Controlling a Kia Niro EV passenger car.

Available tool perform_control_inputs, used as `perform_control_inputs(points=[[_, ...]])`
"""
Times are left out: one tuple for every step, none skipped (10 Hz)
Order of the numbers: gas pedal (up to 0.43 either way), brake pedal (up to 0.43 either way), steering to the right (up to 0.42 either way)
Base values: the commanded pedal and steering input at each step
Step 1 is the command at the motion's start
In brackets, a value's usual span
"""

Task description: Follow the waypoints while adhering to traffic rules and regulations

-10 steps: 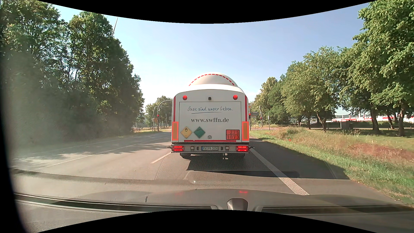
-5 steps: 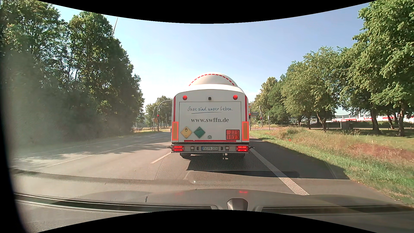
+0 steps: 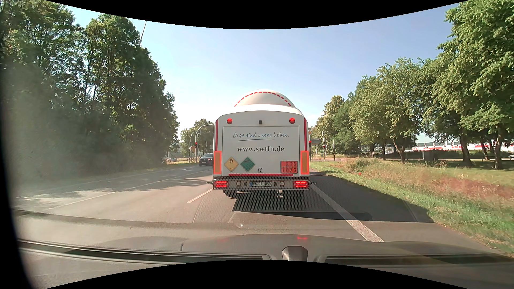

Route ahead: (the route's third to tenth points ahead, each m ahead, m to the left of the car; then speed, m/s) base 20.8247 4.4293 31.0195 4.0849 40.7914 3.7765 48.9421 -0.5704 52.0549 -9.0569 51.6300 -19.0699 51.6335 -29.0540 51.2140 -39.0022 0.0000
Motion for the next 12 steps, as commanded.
perform_control_inputs(points=[[0.000, 0.006, 0.005], [0.000, 0.006, 0.005], [0.000, 0.006, 0.004], [0.000, 0.006, 0.005], [0.000, 0.006, 0.005], [0.000, 0.006, 0.004], [0.000, 0.006, 0.004], [0.000, 0.006, 0.004], [0.000, 0.006, 0.005], [0.000, 0.006, 0.004], [0.000, 0.006, 0.005], [0.000, 0.006, 0.004]])
